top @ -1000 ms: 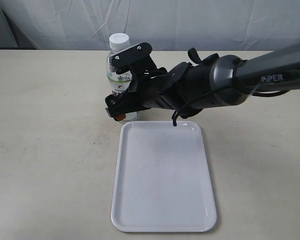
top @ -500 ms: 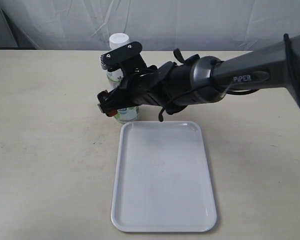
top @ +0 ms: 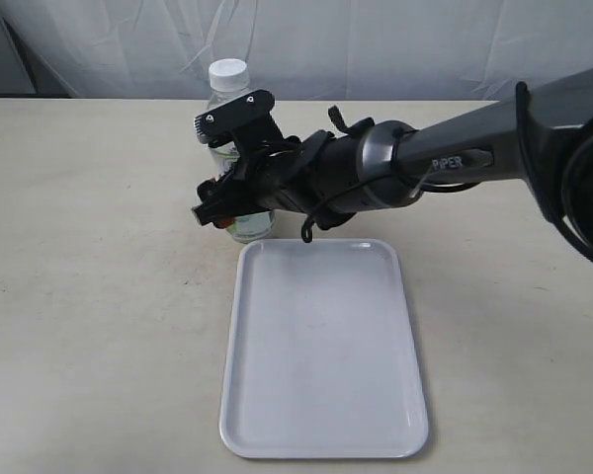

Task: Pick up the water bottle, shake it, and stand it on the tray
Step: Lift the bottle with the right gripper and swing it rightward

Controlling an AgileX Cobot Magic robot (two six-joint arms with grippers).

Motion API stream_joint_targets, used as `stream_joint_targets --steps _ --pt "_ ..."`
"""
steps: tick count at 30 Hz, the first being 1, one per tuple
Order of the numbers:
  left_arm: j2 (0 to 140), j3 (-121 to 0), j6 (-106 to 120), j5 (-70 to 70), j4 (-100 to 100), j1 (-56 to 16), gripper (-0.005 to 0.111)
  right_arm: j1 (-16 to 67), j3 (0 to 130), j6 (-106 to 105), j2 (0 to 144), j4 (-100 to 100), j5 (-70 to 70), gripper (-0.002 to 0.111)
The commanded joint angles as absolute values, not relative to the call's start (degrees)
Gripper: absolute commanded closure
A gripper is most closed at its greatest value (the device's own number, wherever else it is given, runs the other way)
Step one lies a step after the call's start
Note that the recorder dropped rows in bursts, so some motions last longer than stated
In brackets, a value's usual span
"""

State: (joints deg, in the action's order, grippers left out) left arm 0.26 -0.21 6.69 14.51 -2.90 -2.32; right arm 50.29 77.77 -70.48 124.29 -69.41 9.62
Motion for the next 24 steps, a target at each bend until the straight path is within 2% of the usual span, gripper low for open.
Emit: stream_joint_targets --steps 1,3,4,5,12,19,24 --pt "0.0 0.0 6.5 13.7 -2.7 -2.5 0.106 50.4 78.1 -70.4 124.4 -69.1 9.2 0.067" --pt "0.0 0.0 6.5 13.7 -2.7 -2.5 0.106 50.4 78.1 -70.4 124.4 -69.1 9.2 0.090" --pt "0.0 0.0 6.5 13.7 -2.7 -2.5 0.106 50.4 78.1 -70.4 124.4 -69.1 9.2 0.105" --pt "0.0 0.0 6.5 13.7 -2.7 -2.5 0.106 50.4 78.1 -69.9 124.4 -69.6 9.0 0.108" --pt "0.0 0.0 6.5 13.7 -2.7 -2.5 0.106 50.4 78.1 -69.6 122.2 -71.5 4.4 0.109" --pt "0.0 0.0 6.5 13.7 -2.7 -2.5 0.106 52.7 77.9 -69.6 113.3 -71.6 -4.5 0.109" --pt "0.0 0.0 6.5 13.7 -2.7 -2.5 0.106 56.1 76.2 -69.6 107.8 -70.4 -2.8 0.109"
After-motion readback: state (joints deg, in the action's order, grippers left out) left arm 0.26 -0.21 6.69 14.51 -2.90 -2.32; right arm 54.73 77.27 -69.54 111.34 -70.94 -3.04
